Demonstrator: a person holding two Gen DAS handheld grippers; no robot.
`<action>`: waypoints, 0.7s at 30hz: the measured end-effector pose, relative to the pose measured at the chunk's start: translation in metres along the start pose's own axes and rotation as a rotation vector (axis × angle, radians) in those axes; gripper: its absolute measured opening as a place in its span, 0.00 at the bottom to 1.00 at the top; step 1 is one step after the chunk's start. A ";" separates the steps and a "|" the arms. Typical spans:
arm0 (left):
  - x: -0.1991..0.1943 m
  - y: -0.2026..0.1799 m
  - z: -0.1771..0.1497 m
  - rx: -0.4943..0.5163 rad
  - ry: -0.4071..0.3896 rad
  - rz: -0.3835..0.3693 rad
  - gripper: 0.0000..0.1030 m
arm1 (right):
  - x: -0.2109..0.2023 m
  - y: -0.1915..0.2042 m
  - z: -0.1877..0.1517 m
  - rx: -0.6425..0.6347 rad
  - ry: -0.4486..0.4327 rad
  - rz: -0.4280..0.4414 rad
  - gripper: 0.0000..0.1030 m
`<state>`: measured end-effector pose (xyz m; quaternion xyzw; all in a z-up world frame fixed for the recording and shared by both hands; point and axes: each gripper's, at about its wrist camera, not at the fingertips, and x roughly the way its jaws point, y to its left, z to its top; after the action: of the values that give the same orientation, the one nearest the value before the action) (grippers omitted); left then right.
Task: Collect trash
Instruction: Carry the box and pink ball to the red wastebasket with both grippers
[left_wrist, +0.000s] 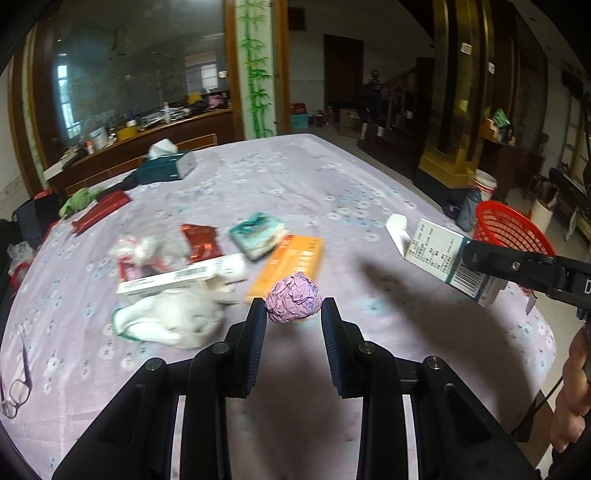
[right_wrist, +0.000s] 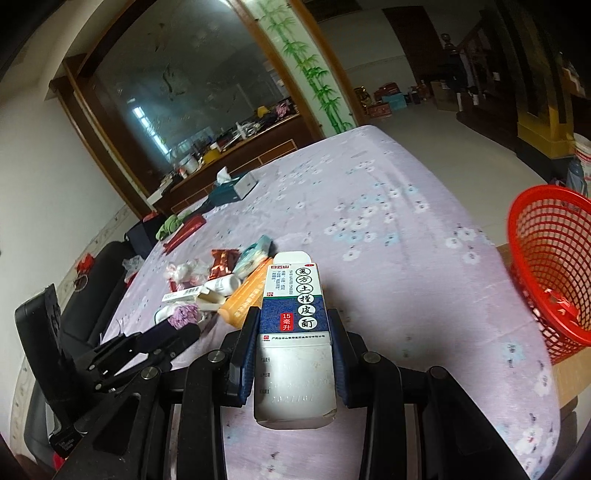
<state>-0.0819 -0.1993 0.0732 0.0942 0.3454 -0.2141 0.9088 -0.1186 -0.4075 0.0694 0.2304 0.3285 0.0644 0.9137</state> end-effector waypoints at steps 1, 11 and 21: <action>0.001 -0.008 0.003 0.012 0.002 -0.013 0.28 | -0.004 -0.005 0.000 0.008 -0.006 -0.002 0.36; 0.011 -0.072 0.023 0.107 0.010 -0.125 0.28 | -0.051 -0.058 0.003 0.106 -0.084 -0.054 0.36; 0.020 -0.134 0.037 0.188 0.029 -0.222 0.28 | -0.097 -0.107 0.004 0.198 -0.156 -0.108 0.36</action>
<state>-0.1080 -0.3373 0.0844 0.1432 0.3454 -0.3432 0.8616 -0.1955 -0.5297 0.0781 0.3058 0.2731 -0.0359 0.9114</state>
